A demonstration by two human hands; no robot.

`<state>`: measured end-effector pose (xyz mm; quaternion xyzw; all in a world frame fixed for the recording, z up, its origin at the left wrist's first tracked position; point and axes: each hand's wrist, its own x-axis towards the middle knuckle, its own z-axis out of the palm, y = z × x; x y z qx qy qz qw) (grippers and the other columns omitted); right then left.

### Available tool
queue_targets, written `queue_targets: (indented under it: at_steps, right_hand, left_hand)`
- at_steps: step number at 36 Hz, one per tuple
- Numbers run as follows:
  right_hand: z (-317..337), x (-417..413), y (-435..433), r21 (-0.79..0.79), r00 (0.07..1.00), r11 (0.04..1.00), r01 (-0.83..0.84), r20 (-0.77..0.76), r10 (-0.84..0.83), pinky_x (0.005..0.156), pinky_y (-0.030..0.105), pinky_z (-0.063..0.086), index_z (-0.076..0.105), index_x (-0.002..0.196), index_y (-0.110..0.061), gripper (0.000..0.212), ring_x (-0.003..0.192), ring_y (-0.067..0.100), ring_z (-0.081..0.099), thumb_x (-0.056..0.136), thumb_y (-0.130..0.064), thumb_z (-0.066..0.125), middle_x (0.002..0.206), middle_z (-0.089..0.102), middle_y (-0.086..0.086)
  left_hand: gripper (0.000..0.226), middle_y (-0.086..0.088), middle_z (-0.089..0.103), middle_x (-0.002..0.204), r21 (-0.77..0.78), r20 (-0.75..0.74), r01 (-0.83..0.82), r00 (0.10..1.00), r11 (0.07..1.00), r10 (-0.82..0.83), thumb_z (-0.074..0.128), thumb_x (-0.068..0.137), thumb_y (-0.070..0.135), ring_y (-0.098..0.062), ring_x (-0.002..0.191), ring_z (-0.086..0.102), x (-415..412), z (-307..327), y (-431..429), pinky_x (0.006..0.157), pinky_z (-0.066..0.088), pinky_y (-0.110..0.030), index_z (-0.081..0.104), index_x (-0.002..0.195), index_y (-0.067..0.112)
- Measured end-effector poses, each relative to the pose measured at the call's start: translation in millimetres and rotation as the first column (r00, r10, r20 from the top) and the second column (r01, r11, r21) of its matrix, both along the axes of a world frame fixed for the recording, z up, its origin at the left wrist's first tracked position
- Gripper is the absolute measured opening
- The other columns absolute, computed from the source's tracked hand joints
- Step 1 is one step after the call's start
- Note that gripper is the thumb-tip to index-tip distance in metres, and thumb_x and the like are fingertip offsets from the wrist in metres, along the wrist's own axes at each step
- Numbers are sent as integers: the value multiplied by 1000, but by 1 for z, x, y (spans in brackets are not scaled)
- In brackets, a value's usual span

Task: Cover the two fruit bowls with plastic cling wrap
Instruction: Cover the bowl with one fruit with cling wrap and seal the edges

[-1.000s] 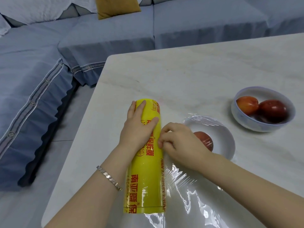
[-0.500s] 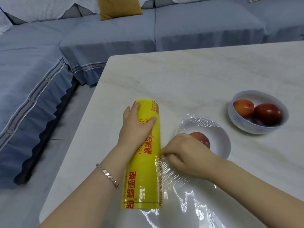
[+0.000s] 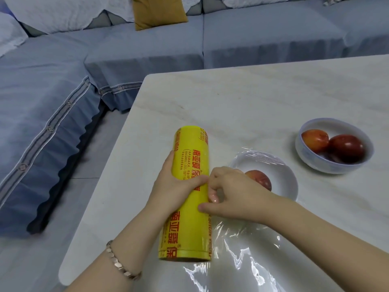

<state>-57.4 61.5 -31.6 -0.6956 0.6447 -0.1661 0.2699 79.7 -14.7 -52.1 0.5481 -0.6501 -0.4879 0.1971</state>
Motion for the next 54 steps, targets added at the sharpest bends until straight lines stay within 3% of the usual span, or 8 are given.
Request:
queue_targets:
  at_steps: [7,11,18,23,26,38,43,54]
  right_hand:
    - [-1,2,-15,14,992,992,123,23,-123,90,31,43,38,48,-21,37,117,22,48,77,-26,60,117,58,8]
    - [-9,5,-26,16,980,980,200,-6,-200,58,29,36,34,49,-15,35,88,30,58,75,-24,56,77,60,11]
    - [-19,10,-29,-86,939,949,302,-144,-312,46,28,19,22,51,-17,40,70,27,36,82,-19,47,53,27,0]
    - [-18,6,-28,-130,943,942,308,-85,-320,64,28,26,49,79,-15,9,83,28,50,79,-24,53,81,57,9]
    - [-16,7,-26,-120,965,963,242,-74,-252,82,32,36,60,103,-16,30,98,27,55,81,-27,44,99,65,9]
    - [-12,3,-6,-75,994,994,84,72,-79,92,32,40,72,91,-13,31,96,22,58,85,-24,43,101,68,5]
    - [-4,10,-11,32,997,997,75,8,-75,93,33,39,66,73,-16,40,101,19,51,77,-55,59,104,59,5]
    - [-8,15,-14,42,981,984,172,78,-175,50,23,23,31,40,-15,44,63,25,44,71,-22,61,63,50,8]
  left_hand:
    - [112,3,52,129,-114,91,-76,992,991,86,72,47,56,-21,108,57,-12,8,-15,92,49,-46,14,143,46]
    - [116,0,50,130,-96,150,-80,984,992,93,68,44,61,-23,110,56,-16,4,-22,93,48,-46,9,143,48]
    - [111,1,50,129,-52,172,-55,983,997,63,67,46,63,-25,109,56,-19,-5,-30,93,48,-47,12,142,48]
    - [101,4,51,130,-25,82,-56,995,998,57,76,64,48,-22,108,56,-11,-7,-35,93,48,-43,15,144,43]
    - [94,5,53,126,-17,43,-47,998,999,47,76,71,39,-19,103,58,-8,-10,-38,83,48,-36,19,145,39]
    - [93,6,52,131,-8,38,-47,998,999,47,75,70,46,-21,107,58,-7,-13,-39,90,50,-44,20,144,41]
    - [102,6,57,124,-20,82,-64,994,998,66,70,54,57,-20,102,61,-11,-10,-36,91,50,-46,20,142,46]
    - [107,2,54,125,-34,153,-57,986,998,61,66,47,63,-24,105,59,-15,-9,-33,92,49,-47,13,140,52]
